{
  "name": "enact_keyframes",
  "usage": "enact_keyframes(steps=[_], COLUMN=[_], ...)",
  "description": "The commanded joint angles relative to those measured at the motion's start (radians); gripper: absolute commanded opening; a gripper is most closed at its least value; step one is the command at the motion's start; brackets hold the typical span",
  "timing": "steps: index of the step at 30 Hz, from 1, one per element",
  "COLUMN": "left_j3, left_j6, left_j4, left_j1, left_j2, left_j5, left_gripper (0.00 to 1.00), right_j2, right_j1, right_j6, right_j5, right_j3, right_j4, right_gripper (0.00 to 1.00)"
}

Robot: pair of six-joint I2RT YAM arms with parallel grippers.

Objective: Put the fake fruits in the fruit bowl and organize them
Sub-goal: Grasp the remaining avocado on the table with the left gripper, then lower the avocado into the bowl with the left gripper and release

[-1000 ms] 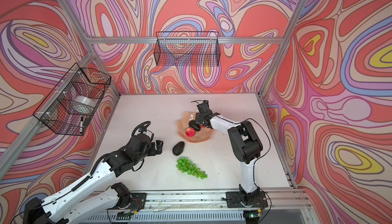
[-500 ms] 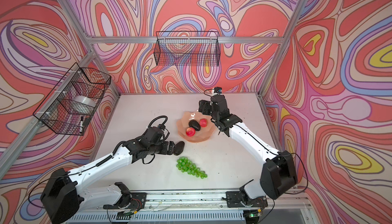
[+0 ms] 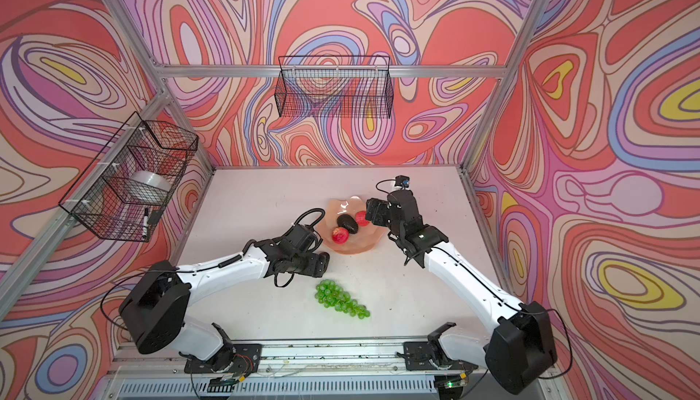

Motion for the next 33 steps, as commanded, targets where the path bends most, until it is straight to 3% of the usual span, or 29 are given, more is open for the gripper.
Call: enact_keyframes(steps=[1,4,7,12,17,23,33], left_j3=[0.049,0.074,0.084,0.034,-0.018,0.021,0.423], left_j6=[-0.031,-0.038,-0.04,-0.062,-0.07,0.04,0.155], left_j4=[0.024,0.02,-0.001,-0.049,-0.119,-0.084,-0.103], left_j1=[0.001,0.001,0.002,0.002,0.002,0.002,-0.009], left_j2=[0.059,0.105,0.12,0.04,-0.141,-0.29,0.09], left_j5=[-0.025,-0.015,-0.006,-0.065,-0.116,-0.074,0.084], left_gripper=[0.92,0.86,0.7,0.51,0.47,0.48,0.46], right_j2=[-0.019,-0.042,-0.053,-0.063,-0.054,-0.042,-0.108], right_j1=[-0.005,-0.006,-0.006,-0.006,-0.007,-0.005,-0.005], right_j6=[-0.031,-0.034,-0.025,-0.017,-0.01,0.001,0.036], right_j5=[-0.006,-0.013,0.003,0.02,0.029,0.04,0.069], right_j3=[-0.002,-0.032,-0.043,-0.058,-0.064,-0.062,-0.106], right_j4=[-0.026,-0.003,-0.014,-0.019,-0.009,0.009,-0.019], right_gripper=[0.92,0.95,0.96,0.96,0.97,0.97,0.97])
